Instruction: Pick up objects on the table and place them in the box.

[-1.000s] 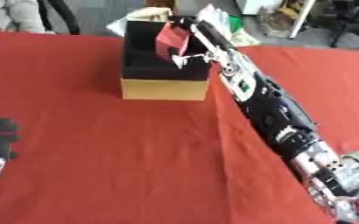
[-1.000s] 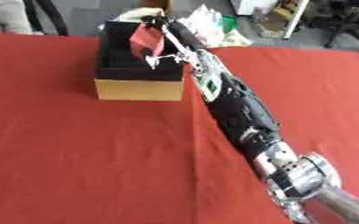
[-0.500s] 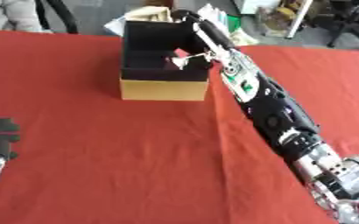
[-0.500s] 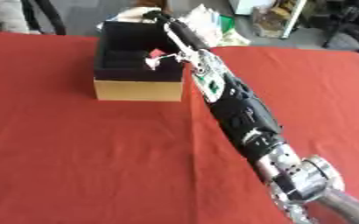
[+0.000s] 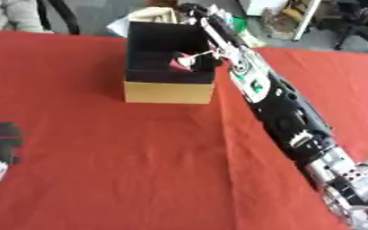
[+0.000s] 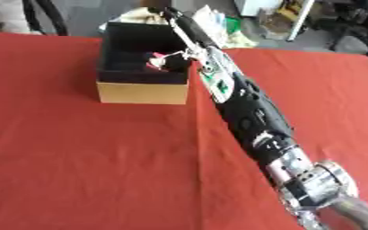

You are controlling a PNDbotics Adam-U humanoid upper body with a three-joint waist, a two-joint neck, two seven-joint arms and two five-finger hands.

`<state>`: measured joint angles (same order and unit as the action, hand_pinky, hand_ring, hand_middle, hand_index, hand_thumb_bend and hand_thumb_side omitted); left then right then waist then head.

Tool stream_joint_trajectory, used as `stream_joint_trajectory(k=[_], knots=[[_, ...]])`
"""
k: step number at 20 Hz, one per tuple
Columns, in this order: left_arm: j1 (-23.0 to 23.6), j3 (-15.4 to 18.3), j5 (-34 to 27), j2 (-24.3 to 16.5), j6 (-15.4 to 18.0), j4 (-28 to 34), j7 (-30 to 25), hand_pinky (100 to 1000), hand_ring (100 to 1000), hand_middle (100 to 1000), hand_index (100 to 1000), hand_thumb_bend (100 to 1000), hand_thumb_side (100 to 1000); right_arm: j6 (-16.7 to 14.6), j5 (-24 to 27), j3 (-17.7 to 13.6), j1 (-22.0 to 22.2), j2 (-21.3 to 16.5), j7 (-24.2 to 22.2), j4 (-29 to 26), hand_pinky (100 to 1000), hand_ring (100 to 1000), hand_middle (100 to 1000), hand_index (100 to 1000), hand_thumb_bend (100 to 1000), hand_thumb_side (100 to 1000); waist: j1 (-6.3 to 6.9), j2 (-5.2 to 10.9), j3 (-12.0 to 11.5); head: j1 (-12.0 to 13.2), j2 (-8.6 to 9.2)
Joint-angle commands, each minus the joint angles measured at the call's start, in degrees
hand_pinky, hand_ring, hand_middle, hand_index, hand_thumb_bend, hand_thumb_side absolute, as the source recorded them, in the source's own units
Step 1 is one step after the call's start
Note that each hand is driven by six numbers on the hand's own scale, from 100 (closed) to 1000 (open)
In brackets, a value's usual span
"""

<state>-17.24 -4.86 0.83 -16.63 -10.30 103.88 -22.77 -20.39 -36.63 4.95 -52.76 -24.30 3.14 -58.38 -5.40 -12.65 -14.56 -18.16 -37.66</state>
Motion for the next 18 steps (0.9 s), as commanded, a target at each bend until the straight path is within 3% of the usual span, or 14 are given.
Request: stream_joint_trajectory(k=[1,5,10,18], knots=[[-0.1,0.7,0.2,-1.0,0.0,0.9,0.4,720,823,782,872,100,356,-2.5,3.0,0.8,0.9,-4.7,1.2,-5.6,823,917,933,948,398,119,0.32,1.25,0.6,0.7,-0.05],[0.2,1.1,0.3,-1.2,0.0,0.9,0.8,720,823,782,871,100,355,-4.6,7.0,1.0,5.6,-9.0,3.0,-12.1,812,911,924,943,373,100,0.31,1.36,1.7,1.6,-0.12],[0.5,1.5,0.3,-1.4,0.0,0.9,1.3,720,824,782,871,100,357,-4.6,12.1,0.6,13.1,-13.2,5.5,-20.4,802,907,913,939,343,100,0.46,1.14,3.2,2.5,-0.29],[0.7,1.7,0.4,-1.4,-0.1,0.9,1.5,721,825,782,871,100,359,-1.0,20.1,-1.8,25.1,-14.4,5.1,-33.4,787,899,883,931,293,100,0.69,1.10,4.7,3.5,-1.76]])
